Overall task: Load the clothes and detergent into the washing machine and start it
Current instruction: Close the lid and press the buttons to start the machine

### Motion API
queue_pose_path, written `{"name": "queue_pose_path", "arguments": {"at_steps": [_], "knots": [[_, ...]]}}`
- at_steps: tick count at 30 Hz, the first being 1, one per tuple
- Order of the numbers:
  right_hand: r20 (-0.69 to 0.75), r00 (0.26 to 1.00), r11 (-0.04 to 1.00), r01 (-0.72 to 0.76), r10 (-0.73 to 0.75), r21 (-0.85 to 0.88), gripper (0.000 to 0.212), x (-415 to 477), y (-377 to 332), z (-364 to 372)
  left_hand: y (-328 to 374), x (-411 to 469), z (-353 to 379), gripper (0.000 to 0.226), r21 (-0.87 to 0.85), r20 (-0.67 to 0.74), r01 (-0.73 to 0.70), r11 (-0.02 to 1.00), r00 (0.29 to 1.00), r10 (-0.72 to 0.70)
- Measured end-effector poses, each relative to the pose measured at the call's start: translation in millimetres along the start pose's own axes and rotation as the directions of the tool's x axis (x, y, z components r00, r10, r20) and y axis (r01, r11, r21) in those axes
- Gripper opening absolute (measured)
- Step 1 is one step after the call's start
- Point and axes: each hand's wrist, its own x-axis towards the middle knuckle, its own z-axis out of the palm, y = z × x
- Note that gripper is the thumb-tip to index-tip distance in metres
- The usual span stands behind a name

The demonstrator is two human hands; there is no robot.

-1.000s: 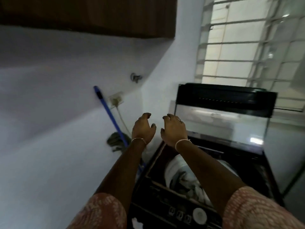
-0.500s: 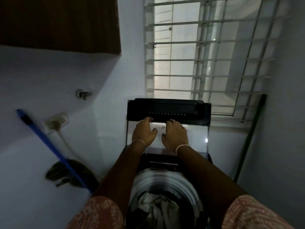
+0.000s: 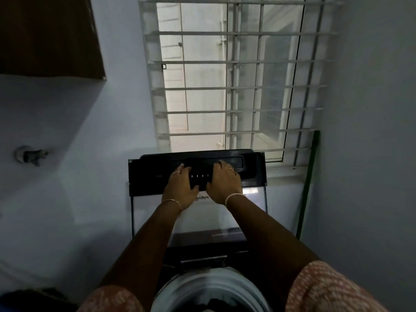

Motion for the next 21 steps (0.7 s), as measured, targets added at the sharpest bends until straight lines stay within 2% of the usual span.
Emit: {"name": "queue_pose_path", "arguments": {"at_steps": [4,9,13,21], "knots": [[-0.024,1.000,1.000,-0.005,0.004,-0.016,0.078,29.8,1.5,8.2,-11.6,26.0,9.9,0.078,0.136,0.004,0.001,0.991,1.000,-0.002],[-0.014,0.998,0.998,0.066,-0.066,-0.024,0.068,59.9,8.3,24.1,-20.6,56.1,17.6,0.068,0.218,-0.051,-0.047,0.975,0.997,0.060],[-0.025,0.998,0.999,0.050,-0.051,-0.017,0.069,84.9,15.9,35.8,-29.3,87.1,22.8,0.056,0.319,-0.072,-0.113,0.941,0.987,0.143],[-0.035,0.998,0.997,0.051,-0.053,-0.051,0.070,113.9,29.5,56.5,-38.8,118.5,36.9,0.059,0.400,-0.046,-0.122,0.908,0.987,0.153]]}}
